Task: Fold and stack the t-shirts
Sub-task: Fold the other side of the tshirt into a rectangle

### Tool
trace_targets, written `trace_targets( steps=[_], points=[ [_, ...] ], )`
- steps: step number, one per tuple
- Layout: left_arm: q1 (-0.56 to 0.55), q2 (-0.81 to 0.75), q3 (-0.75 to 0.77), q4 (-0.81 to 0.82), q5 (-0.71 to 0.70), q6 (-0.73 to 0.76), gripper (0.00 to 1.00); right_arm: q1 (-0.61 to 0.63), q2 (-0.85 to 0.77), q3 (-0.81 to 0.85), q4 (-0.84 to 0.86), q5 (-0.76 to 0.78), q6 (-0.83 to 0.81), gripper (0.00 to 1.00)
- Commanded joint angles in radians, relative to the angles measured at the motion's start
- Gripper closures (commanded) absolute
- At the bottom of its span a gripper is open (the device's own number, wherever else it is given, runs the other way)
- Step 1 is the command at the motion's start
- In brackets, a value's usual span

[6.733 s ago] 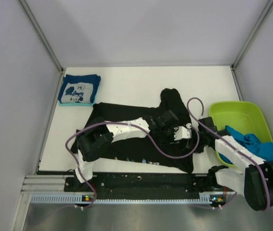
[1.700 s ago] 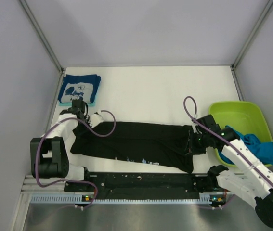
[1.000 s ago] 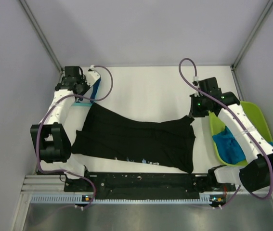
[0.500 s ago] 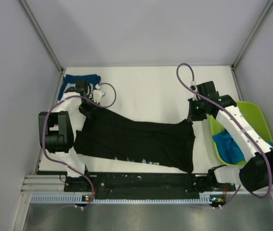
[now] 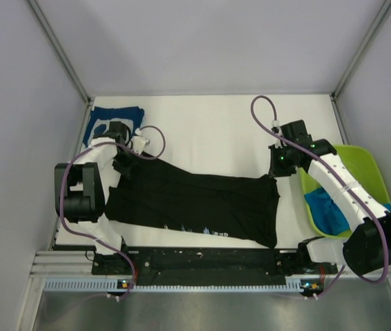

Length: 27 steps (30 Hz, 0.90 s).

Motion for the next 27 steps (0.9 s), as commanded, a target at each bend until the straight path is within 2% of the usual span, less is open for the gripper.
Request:
trace_targets(
  steps=[1, 2, 4, 17, 21, 22, 23, 25, 26, 27],
  points=[
    [-0.003, 0.009, -0.014, 0.054, -0.07, -0.014, 0.8, 0.001, -0.033, -0.005, 0.035, 0.009, -0.018, 1.0],
    [-0.003, 0.01, -0.017, 0.058, -0.078, -0.012, 0.84, 0.001, -0.035, -0.008, 0.035, 0.01, -0.017, 1.0],
    [-0.003, 0.004, -0.019, 0.069, -0.09, -0.014, 1.0, 0.001, -0.038, -0.011, 0.037, 0.016, -0.023, 1.0],
    [0.034, 0.021, -0.017, 0.218, -0.306, 0.017, 1.0, 0.001, -0.044, -0.031, 0.04, 0.032, -0.035, 1.0],
    [0.032, 0.043, -0.019, 0.196, -0.294, 0.035, 1.0, 0.001, -0.041, -0.031, 0.04, 0.029, -0.04, 1.0],
    [0.031, 0.047, -0.017, 0.19, -0.29, 0.043, 0.98, 0.001, -0.039, -0.031, 0.04, 0.029, -0.041, 1.0],
    [0.029, 0.049, -0.017, 0.189, -0.288, 0.051, 0.85, -0.001, -0.041, -0.029, 0.04, 0.027, -0.041, 1.0],
    [0.029, 0.044, 0.008, 0.178, -0.291, 0.069, 0.67, 0.001, -0.041, -0.029, 0.04, 0.026, -0.043, 1.0],
    [0.028, 0.029, 0.06, 0.155, -0.27, 0.099, 0.6, -0.001, -0.041, -0.031, 0.04, 0.023, -0.043, 1.0],
    [0.026, 0.014, 0.087, 0.146, -0.25, 0.119, 0.58, 0.001, -0.041, -0.031, 0.04, 0.023, -0.043, 1.0]
  ],
)
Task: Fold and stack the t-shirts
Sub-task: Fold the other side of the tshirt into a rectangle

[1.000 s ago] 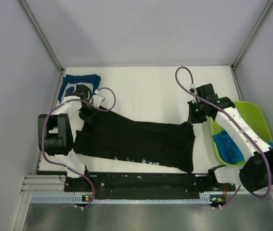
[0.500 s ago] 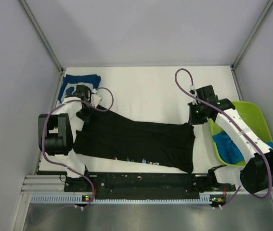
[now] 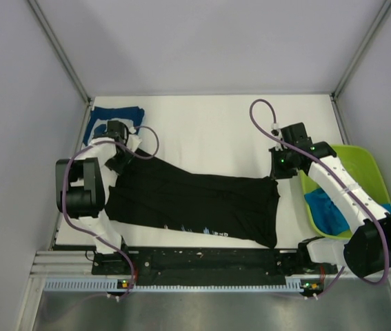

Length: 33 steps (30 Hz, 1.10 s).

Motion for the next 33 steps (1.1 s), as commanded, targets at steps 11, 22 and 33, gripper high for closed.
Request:
trace_targets(
  steps=[11, 22, 33],
  points=[
    [-0.206, 0.04, 0.295, -0.221, 0.215, 0.684, 0.4, -0.001, -0.014, 0.009, 0.029, -0.011, -0.029, 1.0],
    [-0.238, 0.338, 0.584, -0.358, 0.024, 0.667, 0.01, 0.001, 0.0, 0.011, 0.03, -0.036, -0.039, 1.0],
    [-0.237, 0.487, 0.693, -0.419, -0.097, 0.647, 0.33, 0.001, -0.015, -0.005, 0.032, -0.039, -0.041, 1.0]
  ],
)
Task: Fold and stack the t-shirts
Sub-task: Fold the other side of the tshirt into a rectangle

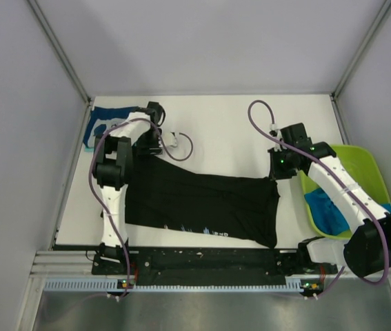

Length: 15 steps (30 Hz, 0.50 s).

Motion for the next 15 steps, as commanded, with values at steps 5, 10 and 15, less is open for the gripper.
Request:
trace_targets(
  steps=[5, 10, 15],
  points=[
    [0.0, -0.014, 0.016, -0.024, -0.044, -0.008, 1.0, 0.001, -0.031, 0.0, 0.027, -0.004, -0.008, 1.0],
    [-0.002, -0.224, -0.123, 0.14, -0.009, -0.17, 1.0, 0.001, -0.066, 0.002, -0.014, -0.036, 0.019, 1.0],
    [0.0, -0.556, -0.483, 0.425, -0.088, -0.229, 1.0, 0.001, -0.098, -0.026, -0.082, -0.185, 0.084, 1.0]
  ],
)
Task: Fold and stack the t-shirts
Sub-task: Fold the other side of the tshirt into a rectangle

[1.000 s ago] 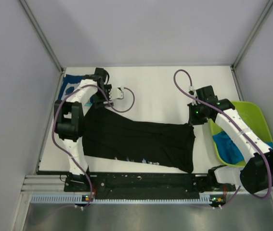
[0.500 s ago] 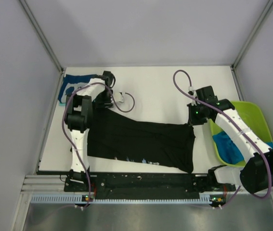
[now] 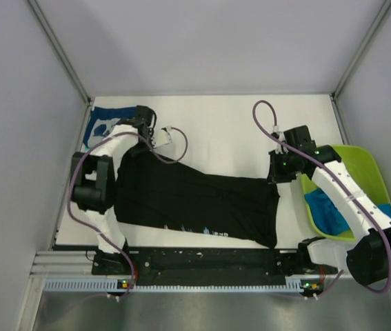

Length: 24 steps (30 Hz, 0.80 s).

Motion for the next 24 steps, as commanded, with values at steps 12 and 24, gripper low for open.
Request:
trace_targets(
  steps=[12, 24],
  points=[
    [0.008, -0.588, -0.698, 0.306, -0.03, -0.133, 1.0, 0.085, -0.096, -0.128, -0.096, -0.151, 0.123, 1.0],
    [0.024, -0.412, -0.401, 0.506, -0.154, -0.289, 1.0, -0.103, 0.338, 0.453, 0.039, 0.031, -0.045, 1.0]
  ],
)
